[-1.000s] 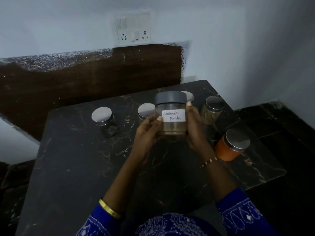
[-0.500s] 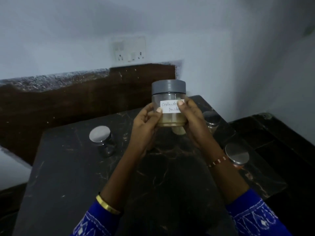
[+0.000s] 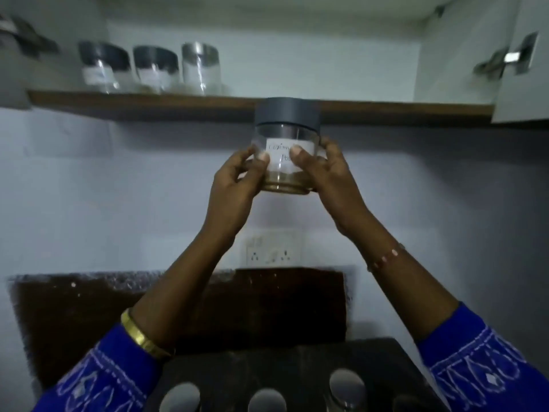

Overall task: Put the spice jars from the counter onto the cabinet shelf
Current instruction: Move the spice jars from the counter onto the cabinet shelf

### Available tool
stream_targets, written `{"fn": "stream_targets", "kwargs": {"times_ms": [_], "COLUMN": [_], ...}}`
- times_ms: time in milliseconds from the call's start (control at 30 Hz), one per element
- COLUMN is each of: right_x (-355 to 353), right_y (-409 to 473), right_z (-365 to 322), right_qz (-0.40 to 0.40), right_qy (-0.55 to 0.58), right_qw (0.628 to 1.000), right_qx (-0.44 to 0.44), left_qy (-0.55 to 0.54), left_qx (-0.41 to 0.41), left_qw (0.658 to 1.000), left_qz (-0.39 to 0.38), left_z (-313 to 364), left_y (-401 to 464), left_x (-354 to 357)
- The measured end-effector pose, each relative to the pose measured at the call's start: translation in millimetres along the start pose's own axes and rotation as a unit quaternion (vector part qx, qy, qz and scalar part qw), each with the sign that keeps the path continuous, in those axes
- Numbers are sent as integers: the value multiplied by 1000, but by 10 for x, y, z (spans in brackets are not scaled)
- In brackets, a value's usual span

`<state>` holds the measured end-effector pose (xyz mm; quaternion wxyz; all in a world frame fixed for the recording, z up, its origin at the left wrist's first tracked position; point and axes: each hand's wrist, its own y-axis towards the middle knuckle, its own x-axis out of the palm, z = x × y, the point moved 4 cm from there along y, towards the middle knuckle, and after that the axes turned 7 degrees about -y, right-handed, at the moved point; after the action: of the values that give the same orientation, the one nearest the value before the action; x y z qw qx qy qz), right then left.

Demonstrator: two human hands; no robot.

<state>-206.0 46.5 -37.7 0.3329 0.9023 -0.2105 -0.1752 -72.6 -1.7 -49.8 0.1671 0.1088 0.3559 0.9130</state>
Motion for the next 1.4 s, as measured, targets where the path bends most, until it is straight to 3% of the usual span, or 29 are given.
{"fn": "stream_targets", "kwargs": {"times_ms": [200, 400, 567, 767, 1033, 1400], "right_x": [-79, -7, 200, 372, 433, 496], "right_y": [822, 1398, 1732, 2081, 2479, 2631], "right_z": [-577, -688, -469, -305, -122, -72], "right_qz": [40, 41, 4, -33, -40, -117], "right_qy": [-36, -103, -118, -209, -346, -447], "right_qw": [995, 985, 987, 975, 937, 884], "right_qx": [-83, -134, -107, -71, 17, 68], "left_qy": [34, 77, 121, 230, 439, 313], "left_qx": [92, 70, 109, 59, -6, -115], "left_qw": [995, 994, 984, 970, 898, 940], "left_qz": [28, 35, 69, 45, -27, -73], "left_z": [543, 596, 473, 213, 60, -38], "left_y": [796, 1457, 1749, 2129, 2518, 2739], "left_x": [-8, -55, -154, -296, -291, -340]}}
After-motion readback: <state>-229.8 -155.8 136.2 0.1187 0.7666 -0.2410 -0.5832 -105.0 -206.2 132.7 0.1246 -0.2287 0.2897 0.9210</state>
